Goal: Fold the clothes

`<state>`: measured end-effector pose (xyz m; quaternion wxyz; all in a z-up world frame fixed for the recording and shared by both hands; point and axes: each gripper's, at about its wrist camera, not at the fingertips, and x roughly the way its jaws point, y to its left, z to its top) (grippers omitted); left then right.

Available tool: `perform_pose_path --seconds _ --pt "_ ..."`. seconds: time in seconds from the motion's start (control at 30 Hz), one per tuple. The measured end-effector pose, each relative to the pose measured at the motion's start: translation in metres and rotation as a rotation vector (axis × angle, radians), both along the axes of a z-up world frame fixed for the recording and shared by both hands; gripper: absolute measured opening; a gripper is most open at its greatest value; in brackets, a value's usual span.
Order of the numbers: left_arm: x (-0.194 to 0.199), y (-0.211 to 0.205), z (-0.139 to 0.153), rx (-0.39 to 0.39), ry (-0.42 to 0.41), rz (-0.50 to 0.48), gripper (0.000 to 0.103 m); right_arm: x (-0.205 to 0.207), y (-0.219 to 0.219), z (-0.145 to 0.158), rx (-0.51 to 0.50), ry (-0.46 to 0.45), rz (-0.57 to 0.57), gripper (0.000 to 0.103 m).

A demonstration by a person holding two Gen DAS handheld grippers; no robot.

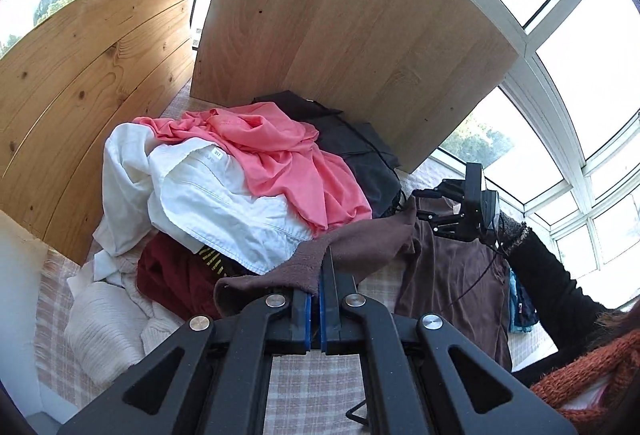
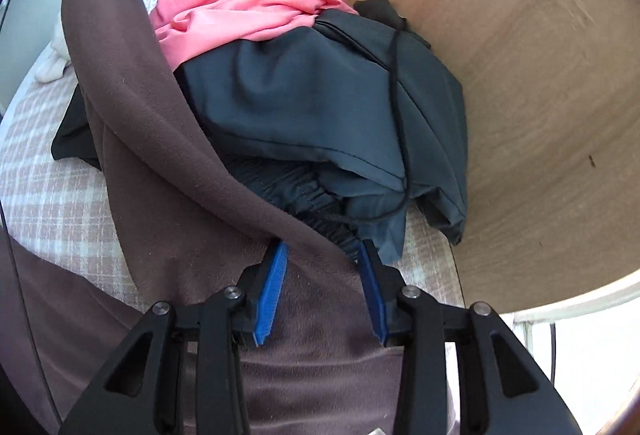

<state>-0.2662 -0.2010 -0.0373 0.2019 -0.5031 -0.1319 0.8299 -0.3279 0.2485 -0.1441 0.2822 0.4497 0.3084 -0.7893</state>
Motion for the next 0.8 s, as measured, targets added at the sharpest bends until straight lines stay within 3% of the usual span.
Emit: perform_pose_path --seconds 0.03,0.07,0.1,0.13,0.33,0.5,0.6,0.7,0.8 --pt "0.002 0.001 0.002 -0.008 0.000 -0.001 0.001 -0.003 -0.001 -0.003 -0.001 -0.038 0.018 0.036" --pt "0.004 0.002 0.003 -0.015 -0.001 0.000 0.001 -0.006 0.001 -0.004 -0.015 -0.080 0.020 0.029" --pt "0.005 0.003 0.003 -0.024 -0.006 0.004 0.001 -0.010 0.003 -0.005 -0.030 -0.117 0.011 0.008" --pt "0.005 0.002 0.000 -0.036 -0.013 0.011 0.001 -0.012 0.005 -0.004 -0.038 -0.135 0.005 0.005" --pt "0.012 -0.009 -0.022 -0.024 -0.051 0.078 0.001 0.002 0.027 0.031 -0.129 -0.047 -0.027 0.005" --pt "0.033 -0.014 -0.030 0.010 -0.046 0.150 0.001 -0.001 0.042 0.050 -0.232 -0.037 -0.094 0.005" --pt "0.032 -0.015 -0.026 0.036 -0.032 0.156 0.001 -0.020 0.030 0.030 -0.159 -0.058 -0.113 0.005" --pt "-0.005 -0.039 -0.041 0.077 -0.060 0.189 0.002 -0.034 0.019 0.007 -0.094 -0.127 -0.141 0.008" --pt "-0.049 -0.058 -0.077 0.011 -0.155 0.224 0.002 -0.026 0.014 0.019 -0.070 -0.074 -0.141 0.012"
